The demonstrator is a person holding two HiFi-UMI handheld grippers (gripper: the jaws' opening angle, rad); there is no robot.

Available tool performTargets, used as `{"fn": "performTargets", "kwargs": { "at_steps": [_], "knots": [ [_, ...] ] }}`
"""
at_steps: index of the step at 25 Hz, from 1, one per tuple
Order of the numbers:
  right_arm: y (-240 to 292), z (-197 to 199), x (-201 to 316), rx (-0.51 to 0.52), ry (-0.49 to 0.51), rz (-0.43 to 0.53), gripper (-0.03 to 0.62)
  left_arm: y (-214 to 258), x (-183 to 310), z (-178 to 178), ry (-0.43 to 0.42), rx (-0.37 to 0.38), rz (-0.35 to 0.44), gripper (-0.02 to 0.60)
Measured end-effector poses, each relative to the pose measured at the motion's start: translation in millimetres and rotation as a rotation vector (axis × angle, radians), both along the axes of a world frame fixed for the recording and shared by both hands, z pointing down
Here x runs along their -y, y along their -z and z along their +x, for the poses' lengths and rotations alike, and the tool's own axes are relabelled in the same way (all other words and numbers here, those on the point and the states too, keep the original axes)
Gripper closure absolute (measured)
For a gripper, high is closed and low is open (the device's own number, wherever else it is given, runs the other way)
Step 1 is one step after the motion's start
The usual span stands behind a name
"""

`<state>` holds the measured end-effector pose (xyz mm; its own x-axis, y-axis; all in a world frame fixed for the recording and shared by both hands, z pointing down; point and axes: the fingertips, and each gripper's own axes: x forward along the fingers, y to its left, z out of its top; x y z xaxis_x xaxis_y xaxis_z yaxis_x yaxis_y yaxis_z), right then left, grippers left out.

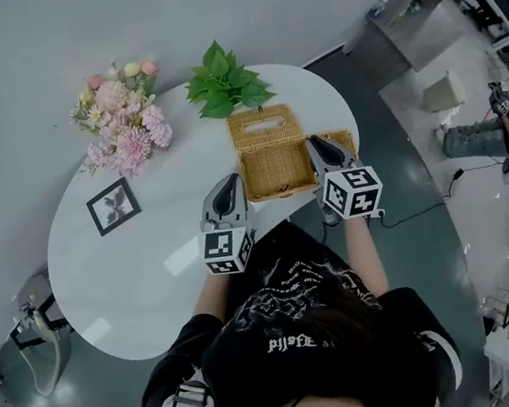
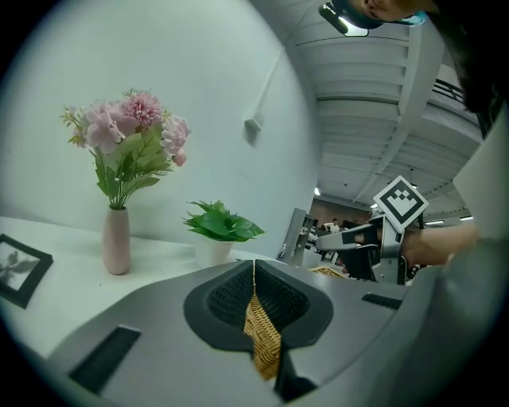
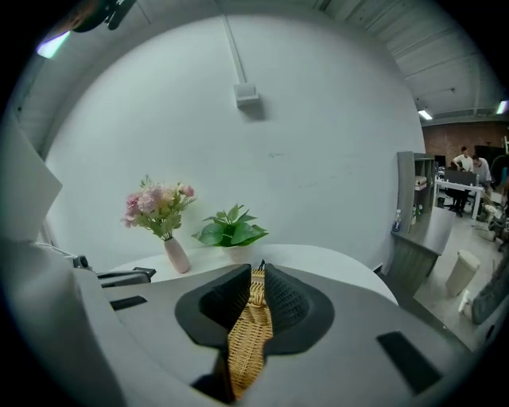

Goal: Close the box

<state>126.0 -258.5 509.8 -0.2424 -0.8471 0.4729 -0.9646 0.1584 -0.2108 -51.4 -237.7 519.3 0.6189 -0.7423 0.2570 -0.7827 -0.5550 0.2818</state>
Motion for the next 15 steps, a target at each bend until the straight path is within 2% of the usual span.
{"fn": "performTargets", "kwargs": {
  "at_steps": [3,6,15],
  "knots": [
    [-3,1,17,0.005,0.030,-0.034,0.504,-1,7,-1,0.022,0.001,-0.005,0.557],
    [-6,-2,33,0.019,0.084,-0.072,0.444,-3,13,-5,0.060,0.004,-0.014,0.557],
    [-21,-8,85,0.030,0.234,-0.186,0.399,-9,26,-8,0.151,0.039,-0.034,0.557]
  ]
}}
